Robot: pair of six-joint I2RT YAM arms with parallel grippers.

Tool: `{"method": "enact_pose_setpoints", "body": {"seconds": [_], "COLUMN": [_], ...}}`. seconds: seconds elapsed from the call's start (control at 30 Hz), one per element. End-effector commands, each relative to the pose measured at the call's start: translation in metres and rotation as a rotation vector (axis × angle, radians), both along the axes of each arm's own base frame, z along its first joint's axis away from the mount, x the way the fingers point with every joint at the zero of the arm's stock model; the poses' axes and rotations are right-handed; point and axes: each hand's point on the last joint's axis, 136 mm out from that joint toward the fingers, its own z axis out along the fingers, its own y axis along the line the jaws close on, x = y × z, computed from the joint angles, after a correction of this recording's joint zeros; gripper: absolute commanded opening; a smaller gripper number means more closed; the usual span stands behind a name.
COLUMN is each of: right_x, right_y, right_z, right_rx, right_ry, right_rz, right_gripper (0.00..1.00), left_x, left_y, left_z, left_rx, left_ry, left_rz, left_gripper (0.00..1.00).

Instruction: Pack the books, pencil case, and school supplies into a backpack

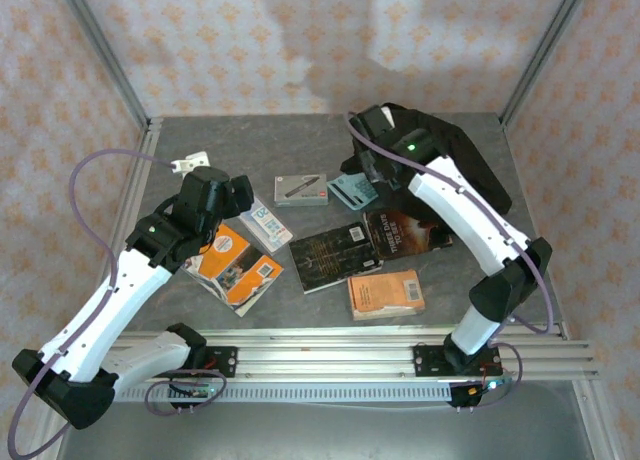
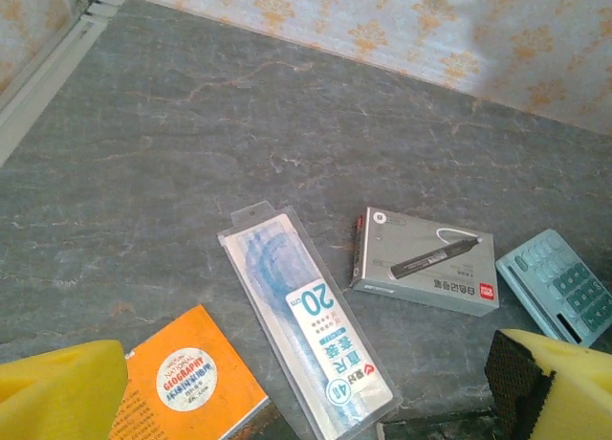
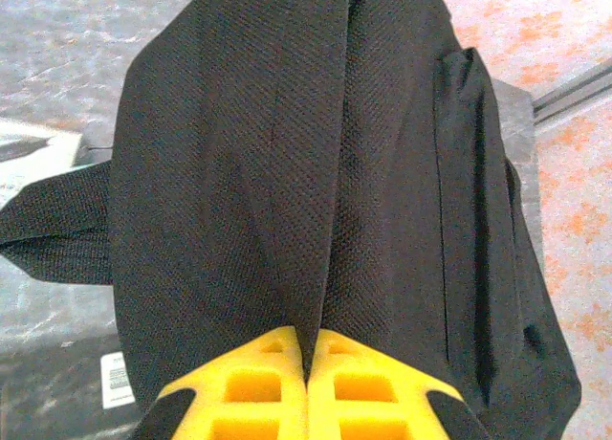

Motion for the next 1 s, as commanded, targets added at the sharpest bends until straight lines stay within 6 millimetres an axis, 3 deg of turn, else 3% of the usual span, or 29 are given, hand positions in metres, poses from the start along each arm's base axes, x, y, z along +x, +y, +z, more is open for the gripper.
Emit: {"method": "enact_pose_setpoints", "body": {"seconds": [0.0,0.13,0.23,0.27,0.33,0.43,0.47,0.5,0.6,0.7,0.8,0.97], "right_x": [-0.014,-0.019,-0.031,-0.038,-0.046,-0.046,-0.045,-0.044,-0.045,-0.054,-0.065,-0.091], "right_y": [0.007,0.067,0.126,0.145,0.161,0.143,0.132,0.120,0.074,0.024,-0.025,-0.094], "right_z": [-0.001,-0.031,-0.062,-0.074,-0.089,-0.089,-0.080,-0.073,-0.045,-0.033,-0.037,-0.064], "right_rx": [0.104,0.292,0.488,0.562,0.619,0.634,0.637,0.642,0.657,0.712,0.753,0.796], "right_ry": [0.045,0.090,0.214,0.264,0.304,0.227,0.172,0.125,-0.040,-0.145,-0.193,-0.227], "right_rz": [-0.049,-0.042,0.033,0.059,0.069,0.006,-0.023,-0.047,-0.188,-0.337,-0.496,-0.781], "right_gripper": [0.00,0.00,0.00,0.05,0.33,0.69,0.78,0.80,0.77,0.68,0.59,0.57], "left_x": [-0.005,-0.007,-0.007,-0.006,-0.006,-0.006,-0.006,-0.005,-0.002,0.004,0.009,0.008], "left_y": [0.015,0.019,0.021,0.022,0.022,0.022,0.021,0.020,0.010,-0.014,-0.049,-0.105], "left_z": [0.001,0.004,0.004,0.004,0.004,0.004,0.004,0.003,-0.001,-0.009,-0.016,-0.014], "left_rx": [0.058,0.066,0.075,0.078,0.100,0.106,0.106,0.103,0.077,0.028,-0.038,-0.007], "left_ry": [-0.006,-0.020,-0.022,-0.022,-0.019,-0.020,-0.019,-0.017,-0.002,0.029,0.073,0.137], "left_rz": [0.053,0.070,0.080,0.084,0.071,0.068,0.064,0.058,0.017,-0.090,-0.231,-0.399], "left_gripper": [0.98,0.98,0.98,0.98,0.98,0.98,0.98,0.98,0.98,0.95,0.91,0.89]}}
